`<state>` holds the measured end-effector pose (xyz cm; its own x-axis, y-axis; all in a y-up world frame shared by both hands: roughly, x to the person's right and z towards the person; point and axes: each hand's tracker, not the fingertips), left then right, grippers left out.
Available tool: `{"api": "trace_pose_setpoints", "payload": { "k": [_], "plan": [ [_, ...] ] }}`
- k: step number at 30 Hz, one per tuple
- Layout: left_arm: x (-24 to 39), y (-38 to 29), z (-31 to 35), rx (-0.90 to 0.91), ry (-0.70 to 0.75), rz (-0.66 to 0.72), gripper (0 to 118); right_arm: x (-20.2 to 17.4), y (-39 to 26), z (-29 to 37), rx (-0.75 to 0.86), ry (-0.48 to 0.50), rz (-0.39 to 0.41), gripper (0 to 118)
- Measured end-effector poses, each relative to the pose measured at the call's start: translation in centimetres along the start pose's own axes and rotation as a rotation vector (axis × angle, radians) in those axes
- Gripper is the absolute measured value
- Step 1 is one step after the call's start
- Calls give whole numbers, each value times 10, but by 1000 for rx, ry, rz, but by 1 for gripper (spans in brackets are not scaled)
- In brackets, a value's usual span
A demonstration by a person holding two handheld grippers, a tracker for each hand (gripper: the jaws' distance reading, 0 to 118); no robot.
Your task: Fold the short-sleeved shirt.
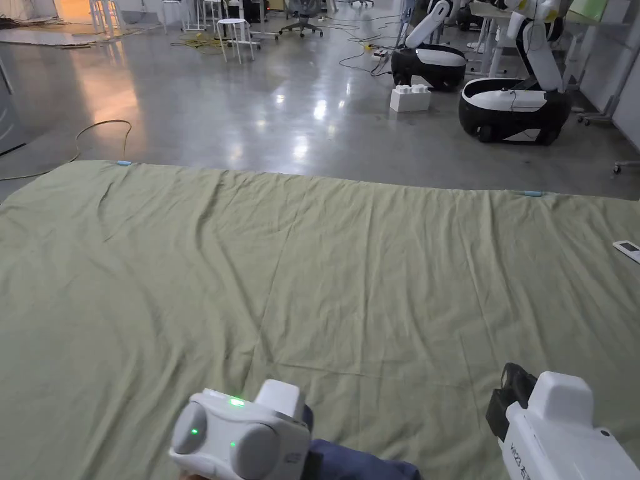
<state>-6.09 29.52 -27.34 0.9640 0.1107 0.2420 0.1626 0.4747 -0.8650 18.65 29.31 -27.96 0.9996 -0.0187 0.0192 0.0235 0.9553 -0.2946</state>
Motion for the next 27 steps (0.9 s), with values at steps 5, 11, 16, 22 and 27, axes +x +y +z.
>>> {"api": "trace_pose_setpoints", "payload": {
  "k": [5,11,16,22,27],
  "plan": [
    [26,-5,-32,-39,-54,15,18,9,-2,3,-5,-18,-5,1],
    [25,-9,-55,-57,-90,100,18,20,-2,6,-9,-47,-10,1],
    [17,-5,-46,-27,-133,149,18,22,-3,6,-12,-58,-14,1],
    [11,-1,-35,6,-238,188,30,16,-5,4,-20,-50,-21,1],
    [-7,1,-13,39,-327,251,55,13,-3,3,-16,-44,-19,1]
  ]
}}
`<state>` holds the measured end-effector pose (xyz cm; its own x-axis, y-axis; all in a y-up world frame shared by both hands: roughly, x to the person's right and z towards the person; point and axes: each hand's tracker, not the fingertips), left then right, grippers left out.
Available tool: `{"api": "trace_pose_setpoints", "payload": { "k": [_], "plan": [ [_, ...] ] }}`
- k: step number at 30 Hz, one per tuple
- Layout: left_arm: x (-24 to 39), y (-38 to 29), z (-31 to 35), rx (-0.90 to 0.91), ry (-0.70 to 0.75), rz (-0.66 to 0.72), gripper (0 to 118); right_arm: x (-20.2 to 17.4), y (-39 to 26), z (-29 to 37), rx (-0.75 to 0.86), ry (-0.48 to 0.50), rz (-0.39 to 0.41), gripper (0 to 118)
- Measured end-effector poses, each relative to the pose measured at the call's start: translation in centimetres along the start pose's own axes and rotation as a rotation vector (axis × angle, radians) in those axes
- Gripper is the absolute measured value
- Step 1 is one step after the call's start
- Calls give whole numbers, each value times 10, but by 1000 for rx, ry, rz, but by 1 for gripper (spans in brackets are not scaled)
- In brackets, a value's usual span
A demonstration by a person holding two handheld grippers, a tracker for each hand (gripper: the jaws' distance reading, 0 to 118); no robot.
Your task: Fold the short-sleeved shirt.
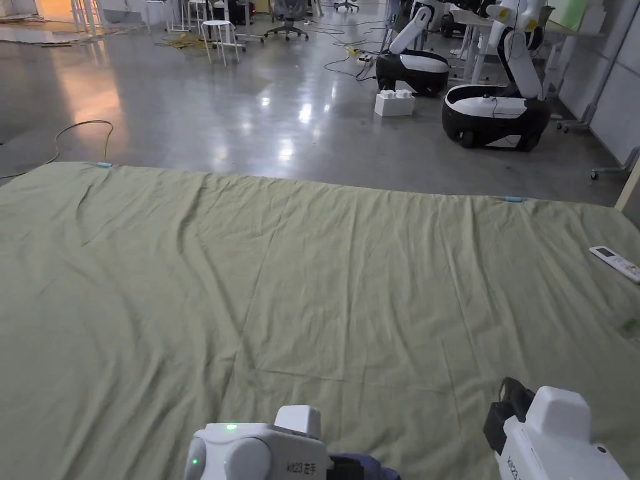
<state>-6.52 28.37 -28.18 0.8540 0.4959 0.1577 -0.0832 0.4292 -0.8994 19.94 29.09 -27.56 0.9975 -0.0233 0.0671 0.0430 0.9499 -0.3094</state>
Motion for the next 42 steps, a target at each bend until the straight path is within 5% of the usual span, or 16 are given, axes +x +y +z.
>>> {"api": "trace_pose_setpoints", "payload": {
  "k": [4,7,8,13,22,29,36,42],
  "plan": [
    [-15,3,9,27,-14,23,52,-1,1,-1,-1,4,-6,1],
    [-19,0,0,6,19,22,19,-3,1,-1,-2,7,-2,1],
    [-19,-1,-6,-3,23,22,18,-3,1,-1,-2,9,-1,1],
    [-17,-10,-38,-104,-140,74,14,-6,2,-1,-3,15,4,1],
    [1,-28,-106,-153,-6,-12,10,-7,2,-1,-31,27,17,1],
    [-1,-18,-69,-105,-72,-33,10,-9,10,2,-17,30,23,1],
    [-22,3,19,205,35,-113,10,-22,26,4,55,29,51,1],
    [-35,14,75,594,384,-289,10,-37,44,9,141,28,65,1]
  ]
}}
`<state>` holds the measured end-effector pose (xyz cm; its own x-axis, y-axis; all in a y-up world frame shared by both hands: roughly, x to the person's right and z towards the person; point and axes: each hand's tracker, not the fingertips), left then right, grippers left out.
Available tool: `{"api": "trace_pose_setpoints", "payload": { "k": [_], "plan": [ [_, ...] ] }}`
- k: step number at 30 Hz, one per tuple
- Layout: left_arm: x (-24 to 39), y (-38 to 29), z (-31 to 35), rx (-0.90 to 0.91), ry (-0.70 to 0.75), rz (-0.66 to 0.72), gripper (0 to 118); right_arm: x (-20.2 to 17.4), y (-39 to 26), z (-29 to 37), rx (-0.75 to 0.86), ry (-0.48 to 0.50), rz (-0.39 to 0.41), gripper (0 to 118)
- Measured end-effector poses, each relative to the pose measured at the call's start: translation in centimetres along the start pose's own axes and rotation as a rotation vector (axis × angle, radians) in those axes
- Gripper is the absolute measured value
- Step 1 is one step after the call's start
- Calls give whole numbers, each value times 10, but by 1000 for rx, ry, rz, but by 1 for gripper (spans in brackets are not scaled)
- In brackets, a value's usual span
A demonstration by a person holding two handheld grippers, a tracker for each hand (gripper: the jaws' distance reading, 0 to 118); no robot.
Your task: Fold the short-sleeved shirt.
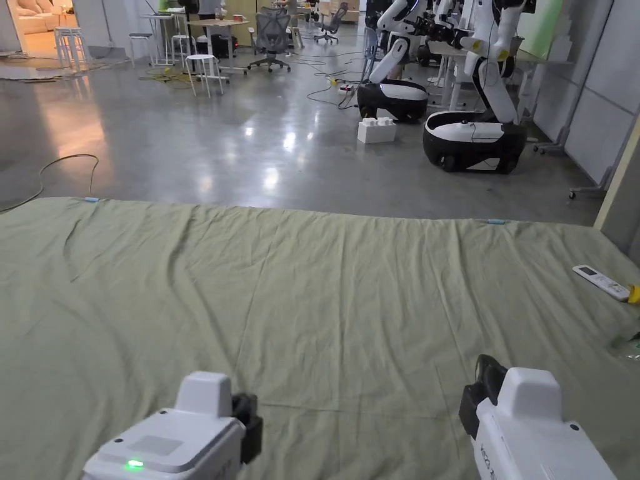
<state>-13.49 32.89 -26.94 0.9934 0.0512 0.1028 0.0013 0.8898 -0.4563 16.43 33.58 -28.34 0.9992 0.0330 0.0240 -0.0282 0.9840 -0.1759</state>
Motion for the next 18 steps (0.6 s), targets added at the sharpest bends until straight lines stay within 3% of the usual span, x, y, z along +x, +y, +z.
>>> {"api": "trace_pose_setpoints", "payload": {
  "k": [3,7,12,18],
  "plan": [
    [-14,9,12,155,130,-45,10,-5,11,1,35,-4,-1,1],
    [-16,14,15,298,322,-210,10,-10,26,3,114,-15,48,1],
    [-31,28,14,330,282,-56,10,-10,35,3,128,-23,63,1],
    [-35,30,13,336,264,-9,10,-3,37,0,125,-28,56,1]
  ]
}}
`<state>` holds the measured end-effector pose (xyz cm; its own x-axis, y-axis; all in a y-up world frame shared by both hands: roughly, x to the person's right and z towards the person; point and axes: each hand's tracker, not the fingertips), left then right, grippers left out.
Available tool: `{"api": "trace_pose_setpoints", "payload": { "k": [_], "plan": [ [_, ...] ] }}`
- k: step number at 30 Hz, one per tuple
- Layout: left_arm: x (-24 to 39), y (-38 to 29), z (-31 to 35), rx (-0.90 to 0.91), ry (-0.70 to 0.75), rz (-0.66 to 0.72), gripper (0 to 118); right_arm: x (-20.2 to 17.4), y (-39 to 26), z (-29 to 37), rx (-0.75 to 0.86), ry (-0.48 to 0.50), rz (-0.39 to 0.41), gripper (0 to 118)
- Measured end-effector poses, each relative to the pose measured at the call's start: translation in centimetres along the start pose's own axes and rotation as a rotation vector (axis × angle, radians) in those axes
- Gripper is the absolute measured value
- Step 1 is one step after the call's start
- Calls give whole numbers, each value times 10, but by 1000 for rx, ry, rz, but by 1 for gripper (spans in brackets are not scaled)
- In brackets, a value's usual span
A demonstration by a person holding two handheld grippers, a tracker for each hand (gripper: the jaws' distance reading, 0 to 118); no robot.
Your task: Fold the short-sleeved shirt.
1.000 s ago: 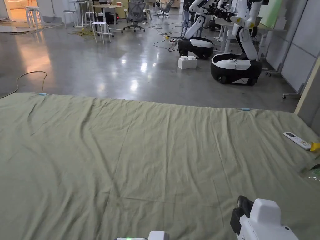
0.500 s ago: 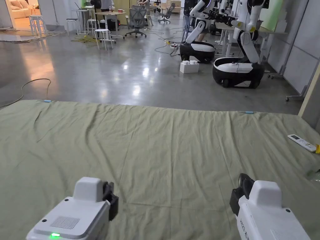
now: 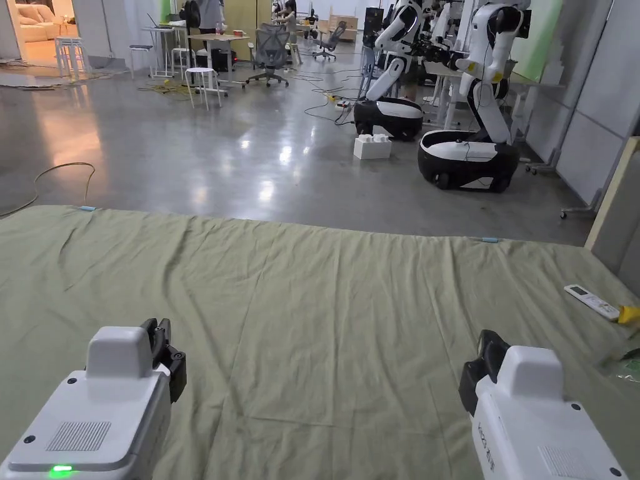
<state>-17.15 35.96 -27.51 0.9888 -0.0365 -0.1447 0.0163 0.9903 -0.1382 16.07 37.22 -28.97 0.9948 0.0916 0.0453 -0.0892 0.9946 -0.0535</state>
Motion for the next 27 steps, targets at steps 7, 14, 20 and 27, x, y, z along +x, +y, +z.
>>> {"api": "trace_pose_setpoints", "payload": {
  "k": [7,14,20,27],
  "plan": [
    [-10,-9,9,-6,-21,12,10,-3,-17,17,-70,46,-14,1],
    [-24,-40,17,-93,-20,21,10,-62,-94,46,-317,275,44,1],
    [-38,-72,24,-217,-17,56,10,-106,-155,49,-463,358,69,1],
    [-59,-97,25,-355,-53,102,10,-100,-209,36,-582,242,75,1]
  ]
}}
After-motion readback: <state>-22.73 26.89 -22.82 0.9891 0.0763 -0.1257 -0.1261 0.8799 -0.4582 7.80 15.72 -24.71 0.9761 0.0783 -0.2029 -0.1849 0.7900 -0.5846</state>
